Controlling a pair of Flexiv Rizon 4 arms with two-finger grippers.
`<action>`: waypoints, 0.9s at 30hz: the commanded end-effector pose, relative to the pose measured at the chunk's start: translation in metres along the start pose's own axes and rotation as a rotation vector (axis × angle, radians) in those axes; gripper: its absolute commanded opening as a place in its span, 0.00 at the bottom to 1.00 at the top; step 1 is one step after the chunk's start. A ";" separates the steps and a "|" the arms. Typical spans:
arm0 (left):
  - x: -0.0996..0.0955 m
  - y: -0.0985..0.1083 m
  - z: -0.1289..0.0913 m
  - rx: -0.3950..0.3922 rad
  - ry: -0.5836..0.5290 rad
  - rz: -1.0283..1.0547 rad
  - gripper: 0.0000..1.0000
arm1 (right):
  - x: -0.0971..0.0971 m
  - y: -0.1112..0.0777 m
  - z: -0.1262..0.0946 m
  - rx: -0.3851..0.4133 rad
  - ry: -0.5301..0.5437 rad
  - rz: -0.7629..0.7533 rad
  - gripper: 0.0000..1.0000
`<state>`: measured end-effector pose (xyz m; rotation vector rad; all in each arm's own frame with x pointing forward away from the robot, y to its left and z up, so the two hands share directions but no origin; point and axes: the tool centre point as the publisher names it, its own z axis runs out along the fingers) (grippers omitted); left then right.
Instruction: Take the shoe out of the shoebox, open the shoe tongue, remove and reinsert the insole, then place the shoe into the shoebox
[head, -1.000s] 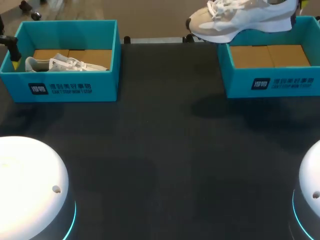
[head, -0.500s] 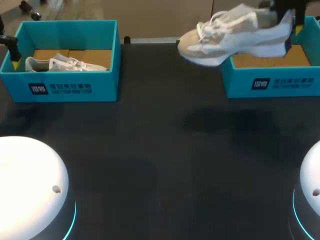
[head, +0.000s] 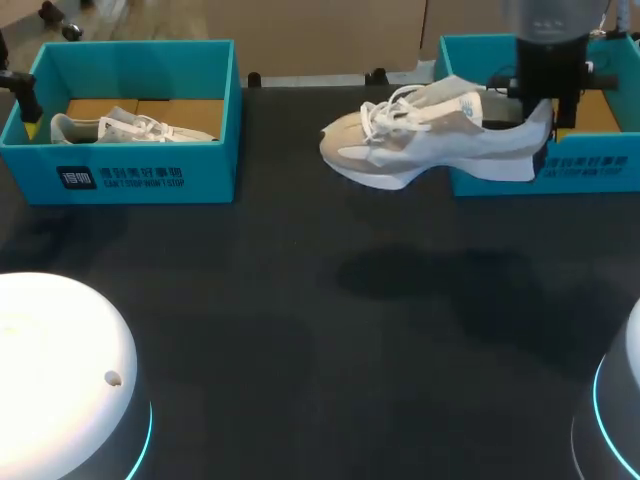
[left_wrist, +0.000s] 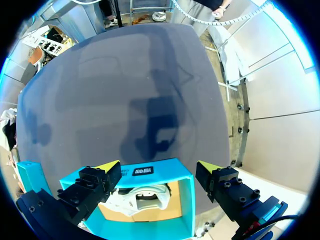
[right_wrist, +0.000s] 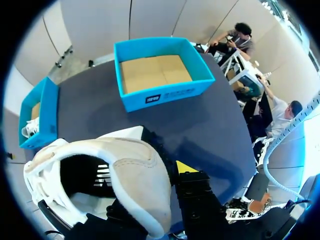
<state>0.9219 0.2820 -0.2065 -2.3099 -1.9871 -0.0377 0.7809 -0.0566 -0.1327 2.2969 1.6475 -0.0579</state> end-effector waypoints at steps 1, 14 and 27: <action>0.000 -0.002 0.000 -0.003 0.003 0.000 1.00 | -0.003 0.000 0.000 -0.002 0.013 -0.001 0.00; 0.000 -0.002 0.000 -0.003 0.003 0.000 1.00 | 0.022 -0.043 0.046 0.015 0.058 -0.034 0.00; 0.000 -0.002 0.000 -0.003 0.003 0.000 1.00 | 0.057 -0.112 0.095 0.055 0.111 -0.127 0.00</action>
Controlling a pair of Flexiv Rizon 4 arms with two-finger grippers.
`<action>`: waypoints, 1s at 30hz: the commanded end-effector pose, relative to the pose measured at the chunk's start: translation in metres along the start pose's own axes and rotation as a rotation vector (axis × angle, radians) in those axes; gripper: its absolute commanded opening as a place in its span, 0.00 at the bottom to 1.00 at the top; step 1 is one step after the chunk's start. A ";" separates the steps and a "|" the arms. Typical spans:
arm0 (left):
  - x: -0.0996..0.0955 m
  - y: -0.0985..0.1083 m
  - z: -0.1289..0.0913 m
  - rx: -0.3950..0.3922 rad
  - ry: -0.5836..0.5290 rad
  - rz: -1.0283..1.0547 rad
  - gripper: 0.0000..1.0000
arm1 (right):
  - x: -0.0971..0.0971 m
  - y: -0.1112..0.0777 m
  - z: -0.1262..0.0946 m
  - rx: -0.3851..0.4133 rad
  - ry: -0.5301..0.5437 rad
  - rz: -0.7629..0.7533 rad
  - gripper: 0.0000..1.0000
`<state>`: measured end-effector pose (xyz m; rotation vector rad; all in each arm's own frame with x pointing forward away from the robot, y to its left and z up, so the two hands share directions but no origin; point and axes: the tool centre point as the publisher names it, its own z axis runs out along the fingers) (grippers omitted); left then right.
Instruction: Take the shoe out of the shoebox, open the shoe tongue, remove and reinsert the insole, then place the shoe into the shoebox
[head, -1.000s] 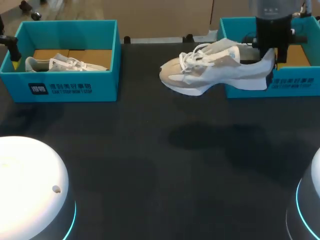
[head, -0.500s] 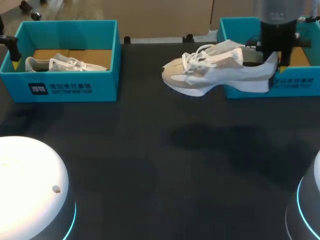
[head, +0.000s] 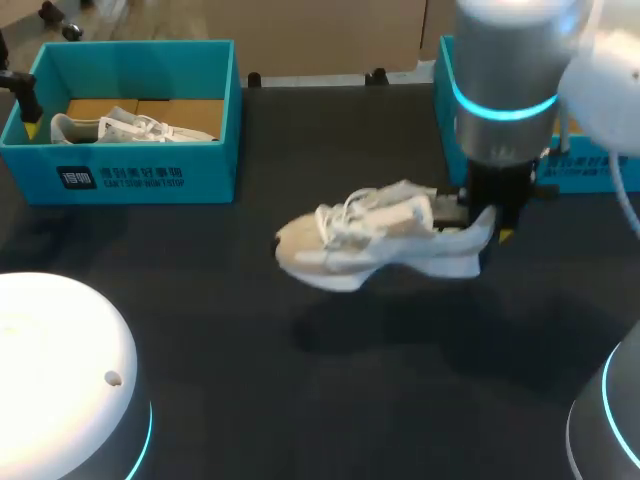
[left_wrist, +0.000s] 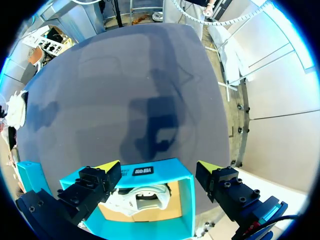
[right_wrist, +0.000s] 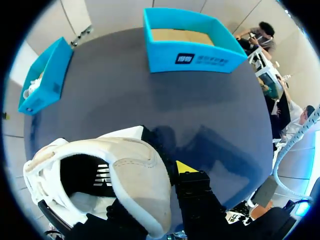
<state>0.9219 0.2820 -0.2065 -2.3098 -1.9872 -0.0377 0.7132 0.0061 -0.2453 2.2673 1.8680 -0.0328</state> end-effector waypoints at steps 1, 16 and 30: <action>0.000 -0.002 0.000 -0.003 0.003 0.000 1.00 | -0.002 -0.005 0.015 -0.011 0.016 0.003 0.00; 0.000 -0.002 0.000 -0.003 0.003 0.000 1.00 | 0.029 -0.025 0.038 0.001 -0.029 -0.064 0.00; 0.000 -0.002 0.000 -0.003 0.003 0.000 1.00 | 0.079 -0.068 0.076 0.033 -0.011 -0.156 0.00</action>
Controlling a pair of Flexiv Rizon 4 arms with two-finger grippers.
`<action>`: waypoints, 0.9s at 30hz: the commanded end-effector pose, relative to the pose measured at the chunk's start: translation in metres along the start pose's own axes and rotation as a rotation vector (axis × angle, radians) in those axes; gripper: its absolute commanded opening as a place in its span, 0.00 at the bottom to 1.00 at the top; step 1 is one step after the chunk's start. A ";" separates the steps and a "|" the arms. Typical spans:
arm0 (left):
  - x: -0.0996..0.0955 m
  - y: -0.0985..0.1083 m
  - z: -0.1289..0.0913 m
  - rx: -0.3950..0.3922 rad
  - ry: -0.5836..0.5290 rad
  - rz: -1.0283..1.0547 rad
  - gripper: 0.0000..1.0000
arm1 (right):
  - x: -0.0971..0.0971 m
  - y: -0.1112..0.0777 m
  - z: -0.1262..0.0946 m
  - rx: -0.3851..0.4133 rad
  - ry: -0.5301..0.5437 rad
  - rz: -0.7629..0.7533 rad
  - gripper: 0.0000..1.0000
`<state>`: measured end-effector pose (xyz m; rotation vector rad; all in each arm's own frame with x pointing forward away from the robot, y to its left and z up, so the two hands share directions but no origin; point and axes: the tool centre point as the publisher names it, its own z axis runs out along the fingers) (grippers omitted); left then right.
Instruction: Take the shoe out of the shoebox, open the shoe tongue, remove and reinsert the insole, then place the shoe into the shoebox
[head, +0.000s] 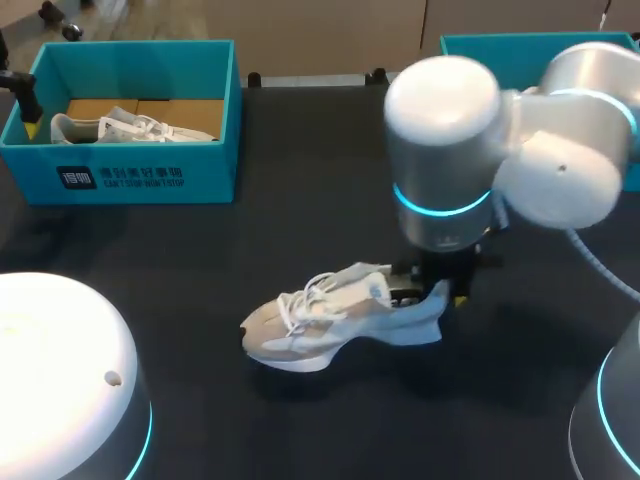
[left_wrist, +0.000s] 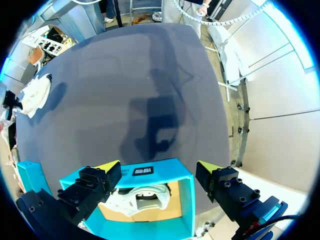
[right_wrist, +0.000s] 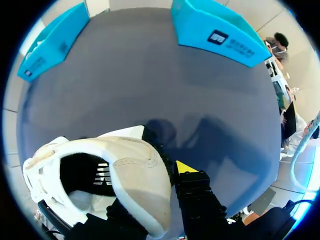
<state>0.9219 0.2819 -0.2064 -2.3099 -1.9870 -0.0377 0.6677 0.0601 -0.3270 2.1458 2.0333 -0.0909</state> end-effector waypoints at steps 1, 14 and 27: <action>0.000 -0.002 0.000 -0.003 0.003 0.000 1.00 | 0.025 0.001 0.015 0.003 -0.001 -0.014 0.00; 0.000 -0.002 0.000 -0.003 0.003 0.000 1.00 | 0.030 0.004 0.032 0.008 -0.021 -0.040 0.00; 0.000 -0.002 0.000 -0.003 0.003 0.000 1.00 | 0.024 0.003 0.054 0.010 -0.017 -0.028 0.00</action>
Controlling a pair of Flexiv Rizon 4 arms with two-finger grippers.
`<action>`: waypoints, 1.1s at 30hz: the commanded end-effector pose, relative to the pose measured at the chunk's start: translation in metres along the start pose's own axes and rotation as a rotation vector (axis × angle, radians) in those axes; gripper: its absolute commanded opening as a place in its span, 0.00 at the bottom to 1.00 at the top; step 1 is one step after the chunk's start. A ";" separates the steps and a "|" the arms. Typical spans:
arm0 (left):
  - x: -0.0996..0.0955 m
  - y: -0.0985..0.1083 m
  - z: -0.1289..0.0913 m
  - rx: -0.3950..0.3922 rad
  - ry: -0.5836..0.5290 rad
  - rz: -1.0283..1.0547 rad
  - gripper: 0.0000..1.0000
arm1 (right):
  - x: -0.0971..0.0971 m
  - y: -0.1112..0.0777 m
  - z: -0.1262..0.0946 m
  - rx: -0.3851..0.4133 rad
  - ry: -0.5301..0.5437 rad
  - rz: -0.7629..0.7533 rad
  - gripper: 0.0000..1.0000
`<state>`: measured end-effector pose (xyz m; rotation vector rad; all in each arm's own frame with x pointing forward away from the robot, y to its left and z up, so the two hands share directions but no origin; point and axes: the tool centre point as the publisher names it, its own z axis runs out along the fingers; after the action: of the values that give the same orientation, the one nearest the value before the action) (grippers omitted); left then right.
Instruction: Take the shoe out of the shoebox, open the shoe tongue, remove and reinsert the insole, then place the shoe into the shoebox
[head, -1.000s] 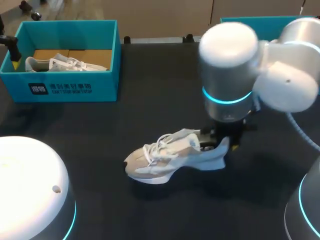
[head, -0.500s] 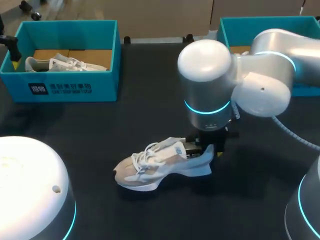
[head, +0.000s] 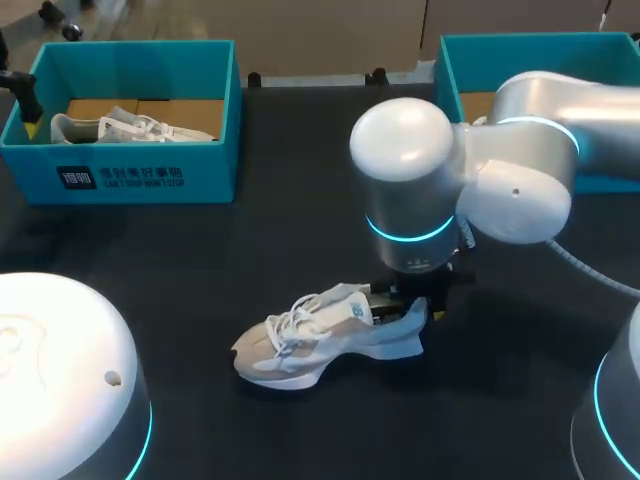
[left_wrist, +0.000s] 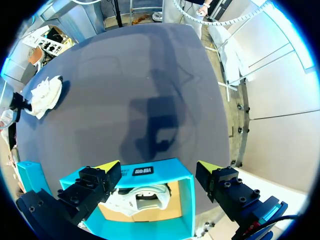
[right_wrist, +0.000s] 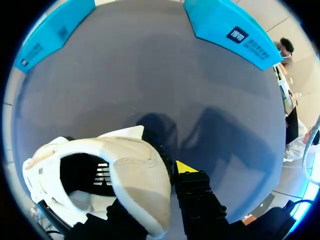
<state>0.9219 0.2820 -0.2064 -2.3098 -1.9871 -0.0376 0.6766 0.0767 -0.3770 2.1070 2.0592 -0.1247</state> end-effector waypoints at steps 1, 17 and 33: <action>0.000 -0.002 0.000 -0.003 0.003 0.000 1.00 | -0.002 -0.001 0.008 0.004 0.011 0.013 0.00; 0.000 -0.002 0.000 -0.003 0.003 0.000 1.00 | -0.005 -0.006 0.019 0.030 -0.003 0.065 0.95; 0.000 -0.002 0.000 -0.003 0.003 0.000 1.00 | -0.027 -0.011 -0.065 0.044 0.201 0.043 1.00</action>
<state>0.9219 0.2820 -0.2064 -2.3098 -1.9870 -0.0377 0.6688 0.0890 -0.3387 2.2469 2.0834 -0.0823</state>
